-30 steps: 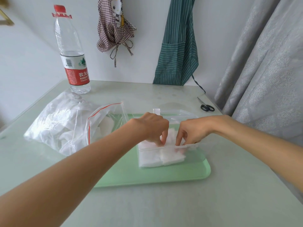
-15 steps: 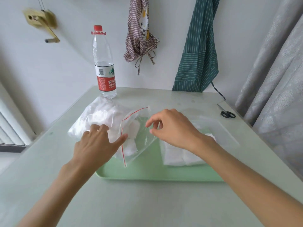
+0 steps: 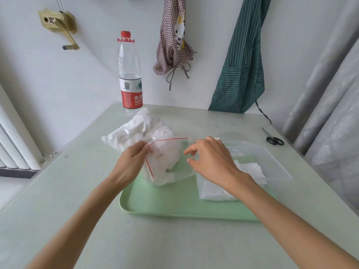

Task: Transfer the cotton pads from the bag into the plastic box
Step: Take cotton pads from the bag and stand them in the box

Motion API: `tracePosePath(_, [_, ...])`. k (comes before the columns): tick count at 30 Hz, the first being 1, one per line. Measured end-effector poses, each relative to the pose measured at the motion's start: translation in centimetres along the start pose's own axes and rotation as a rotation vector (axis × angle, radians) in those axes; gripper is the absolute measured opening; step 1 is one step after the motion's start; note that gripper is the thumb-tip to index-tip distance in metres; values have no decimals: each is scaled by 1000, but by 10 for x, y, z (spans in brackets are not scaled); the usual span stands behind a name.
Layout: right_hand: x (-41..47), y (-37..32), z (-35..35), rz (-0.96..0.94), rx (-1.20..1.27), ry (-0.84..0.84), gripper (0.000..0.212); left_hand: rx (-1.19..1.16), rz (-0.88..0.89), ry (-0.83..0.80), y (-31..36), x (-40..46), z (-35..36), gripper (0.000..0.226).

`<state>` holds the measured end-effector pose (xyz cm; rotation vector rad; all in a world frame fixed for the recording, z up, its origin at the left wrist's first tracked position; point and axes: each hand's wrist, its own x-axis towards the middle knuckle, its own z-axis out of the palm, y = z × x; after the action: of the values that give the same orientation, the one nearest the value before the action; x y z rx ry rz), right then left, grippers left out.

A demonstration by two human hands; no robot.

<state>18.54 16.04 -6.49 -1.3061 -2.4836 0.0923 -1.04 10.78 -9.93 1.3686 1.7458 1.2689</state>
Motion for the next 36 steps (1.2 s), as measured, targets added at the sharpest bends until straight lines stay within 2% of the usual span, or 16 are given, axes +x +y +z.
tracePosePath(3, [2, -5, 6, -13, -13, 13, 26, 452, 1, 178, 6, 3, 3, 20])
tracePosePath(6, [11, -12, 12, -11, -57, 31, 27, 721, 153, 313, 13, 5, -4, 43])
tracePosePath(9, [21, -23, 14, -23, -101, 31, 28, 775, 268, 164, 19, 16, -9, 70])
tracePosePath(10, [24, -26, 15, -24, -106, 31, 29, 807, 264, 93, 20, 22, -9, 71])
tracePosePath(12, [29, -29, 17, -11, -107, 45, 30, 876, 258, 2, 21, 34, -6, 55])
tracePosePath(15, [32, -26, 17, 15, -115, 97, 31, 842, 214, 18, 23, 49, -7, 30])
tracePosePath(17, [31, -20, 16, 12, -82, 108, 40, 825, 180, 59, 20, 55, -10, 29])
tracePosePath(23, [29, -13, 17, -32, -59, -23, 60, 731, 173, 85, 16, 45, -6, 31])
tracePosePath(27, [30, -10, 16, -132, -160, -84, 75, 801, 187, 103, 13, 39, -5, 27])
tracePosePath(32, [23, -12, 10, -139, -128, 111, 66, 842, 180, 150, 13, 35, 3, 28])
tracePosePath(36, [20, -15, 16, -150, -154, 113, 30, 752, 189, 205, 22, 28, 10, 23])
